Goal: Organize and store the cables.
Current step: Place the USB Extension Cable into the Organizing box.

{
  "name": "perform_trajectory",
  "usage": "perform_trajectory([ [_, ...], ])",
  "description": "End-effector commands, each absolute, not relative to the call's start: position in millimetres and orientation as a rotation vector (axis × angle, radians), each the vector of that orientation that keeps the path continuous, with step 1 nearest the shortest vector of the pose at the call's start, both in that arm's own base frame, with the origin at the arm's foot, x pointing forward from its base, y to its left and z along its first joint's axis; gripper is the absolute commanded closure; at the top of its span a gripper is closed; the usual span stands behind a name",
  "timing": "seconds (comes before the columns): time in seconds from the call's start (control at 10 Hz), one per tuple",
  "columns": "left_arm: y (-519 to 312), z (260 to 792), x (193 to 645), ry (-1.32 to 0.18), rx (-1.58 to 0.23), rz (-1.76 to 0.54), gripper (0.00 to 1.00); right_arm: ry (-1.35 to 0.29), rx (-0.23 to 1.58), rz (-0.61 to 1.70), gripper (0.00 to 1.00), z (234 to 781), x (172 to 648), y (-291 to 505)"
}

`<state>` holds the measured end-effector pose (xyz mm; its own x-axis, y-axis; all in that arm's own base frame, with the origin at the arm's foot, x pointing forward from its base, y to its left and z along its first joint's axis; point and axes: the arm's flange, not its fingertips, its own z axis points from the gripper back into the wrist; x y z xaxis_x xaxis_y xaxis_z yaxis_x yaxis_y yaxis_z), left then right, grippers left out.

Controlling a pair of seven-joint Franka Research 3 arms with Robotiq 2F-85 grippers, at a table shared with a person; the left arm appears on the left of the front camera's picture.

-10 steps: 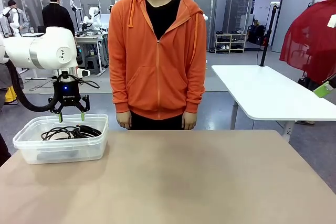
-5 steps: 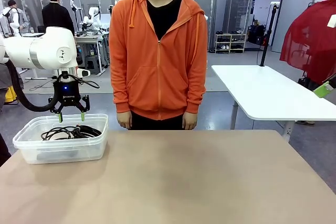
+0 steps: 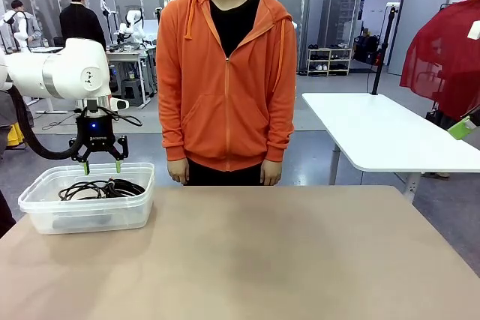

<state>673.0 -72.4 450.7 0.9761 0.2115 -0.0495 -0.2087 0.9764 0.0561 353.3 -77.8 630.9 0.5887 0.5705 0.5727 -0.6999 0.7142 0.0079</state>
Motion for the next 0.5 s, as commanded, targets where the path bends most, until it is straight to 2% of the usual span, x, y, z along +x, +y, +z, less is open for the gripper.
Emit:
perform_trajectory([
  [0.0,-72.3,450.4,673.5,0.055,0.051,0.217,0.14,-0.569,0.238,0.754,0.00,631.3,351.5,-77.7],
  [0.4,-72.3,450.4,673.5,0.055,0.051,0.217,0.14,-0.569,0.238,0.754,0.00,631.3,351.5,-77.7],
])
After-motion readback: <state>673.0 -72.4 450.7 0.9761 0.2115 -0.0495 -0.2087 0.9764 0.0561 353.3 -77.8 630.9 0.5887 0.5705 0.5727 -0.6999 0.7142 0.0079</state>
